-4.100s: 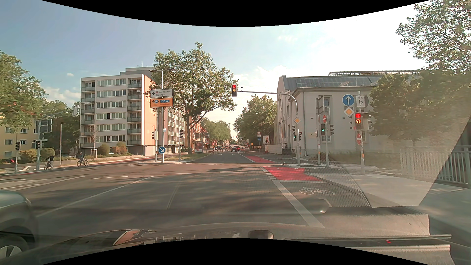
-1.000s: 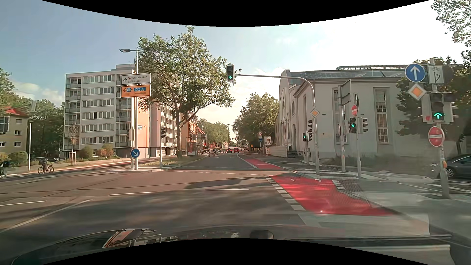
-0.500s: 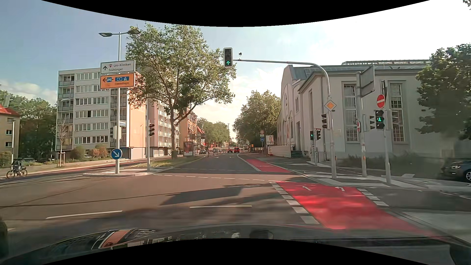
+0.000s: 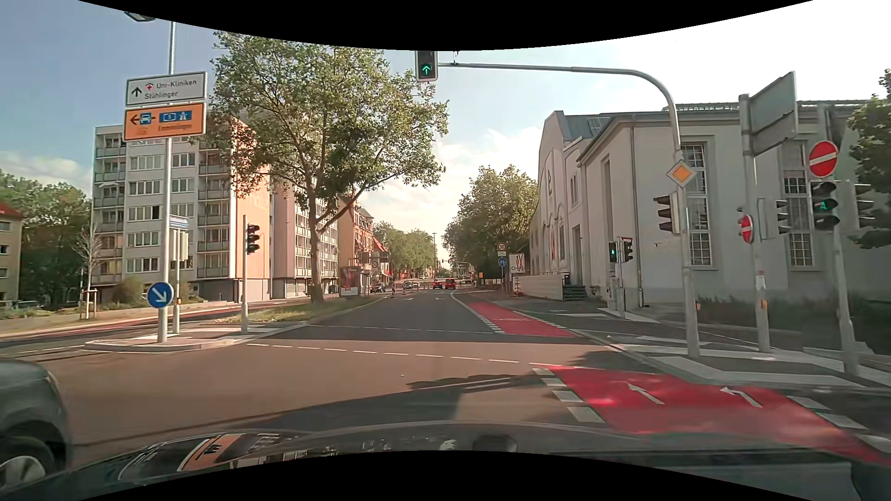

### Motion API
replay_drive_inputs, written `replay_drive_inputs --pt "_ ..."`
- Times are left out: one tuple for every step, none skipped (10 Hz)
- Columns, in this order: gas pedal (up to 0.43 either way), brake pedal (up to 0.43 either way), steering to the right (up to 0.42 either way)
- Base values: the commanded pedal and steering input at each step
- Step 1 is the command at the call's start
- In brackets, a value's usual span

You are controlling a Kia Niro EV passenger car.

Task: Follow the waypoints while adhering to traffic rules and regulations

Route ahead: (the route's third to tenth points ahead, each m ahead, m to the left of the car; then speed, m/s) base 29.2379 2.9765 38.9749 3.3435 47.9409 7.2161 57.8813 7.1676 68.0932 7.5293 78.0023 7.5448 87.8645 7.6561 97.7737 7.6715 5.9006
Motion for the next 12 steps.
replay_drive_inputs --pt "0.299 0.0 -0.017" --pt "0.299 0.0 -0.018" --pt "0.287 0.0 -0.02" --pt "0.28 0.0 -0.021" --pt "0.248 0.0 -0.022" --pt "0.228 0.0 -0.021" --pt "0.228 0.0 -0.02" --pt "0.228 0.0 -0.018" --pt "0.22 0.0 -0.014" --pt "0.22 0.0 -0.011" --pt "0.22 0.0 -0.011" --pt "0.22 0.0 -0.012"
